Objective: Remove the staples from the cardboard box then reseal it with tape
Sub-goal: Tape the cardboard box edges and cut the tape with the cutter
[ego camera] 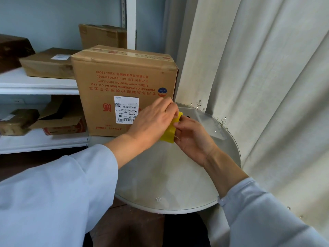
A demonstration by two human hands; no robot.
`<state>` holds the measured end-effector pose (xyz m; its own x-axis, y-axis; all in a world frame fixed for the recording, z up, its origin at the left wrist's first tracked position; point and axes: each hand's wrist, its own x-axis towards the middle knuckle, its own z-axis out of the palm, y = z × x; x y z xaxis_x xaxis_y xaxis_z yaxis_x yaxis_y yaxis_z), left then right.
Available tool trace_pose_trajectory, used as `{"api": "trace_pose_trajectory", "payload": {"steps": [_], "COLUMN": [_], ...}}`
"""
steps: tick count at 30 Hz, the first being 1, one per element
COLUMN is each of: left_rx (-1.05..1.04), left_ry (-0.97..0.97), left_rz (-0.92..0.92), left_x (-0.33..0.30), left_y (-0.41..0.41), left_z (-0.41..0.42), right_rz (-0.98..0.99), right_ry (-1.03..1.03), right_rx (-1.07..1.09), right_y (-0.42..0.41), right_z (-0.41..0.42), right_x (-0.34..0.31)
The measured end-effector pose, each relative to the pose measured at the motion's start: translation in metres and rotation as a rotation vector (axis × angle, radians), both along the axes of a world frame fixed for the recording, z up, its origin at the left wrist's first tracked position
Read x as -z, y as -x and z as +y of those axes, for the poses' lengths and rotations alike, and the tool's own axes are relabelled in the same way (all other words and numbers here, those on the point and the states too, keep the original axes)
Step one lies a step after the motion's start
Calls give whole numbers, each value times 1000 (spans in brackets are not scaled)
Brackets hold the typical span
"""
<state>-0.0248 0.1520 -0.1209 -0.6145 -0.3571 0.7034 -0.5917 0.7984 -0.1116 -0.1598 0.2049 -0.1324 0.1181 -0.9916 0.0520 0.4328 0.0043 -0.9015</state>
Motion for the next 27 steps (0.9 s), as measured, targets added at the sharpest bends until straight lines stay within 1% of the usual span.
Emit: {"api": "trace_pose_trajectory", "payload": {"steps": [1,3,6,8,11,14,16,19,21,23,27], "left_rx": [-6,-18,0,32,118,211,224,183,149,149,127], "left_ry": [-47,-160,-332,-471,-750,-871,-866,-788,-723,-704,-643], "left_rz": [34,96,200,234,177,83,71,148,198,232,283], "left_x": [-3,-10,-19,-26,-42,-55,-57,-54,-52,-51,-52], "left_y": [1,5,12,13,8,0,-1,-1,-2,-3,-3], "left_z": [0,3,3,0,-7,-10,-10,-11,-13,-13,-11], "right_rz": [78,217,259,269,264,226,233,251,236,236,310], "right_ry": [49,114,162,171,124,86,80,59,44,32,71], "right_rx": [-3,91,276,310,259,216,194,203,245,289,353], "right_y": [0,-2,-4,-3,0,5,5,2,-1,0,3], "right_z": [-1,-3,-6,-5,0,3,3,1,1,1,2], "right_x": [1,6,9,8,9,5,2,-2,-5,-7,-10]}}
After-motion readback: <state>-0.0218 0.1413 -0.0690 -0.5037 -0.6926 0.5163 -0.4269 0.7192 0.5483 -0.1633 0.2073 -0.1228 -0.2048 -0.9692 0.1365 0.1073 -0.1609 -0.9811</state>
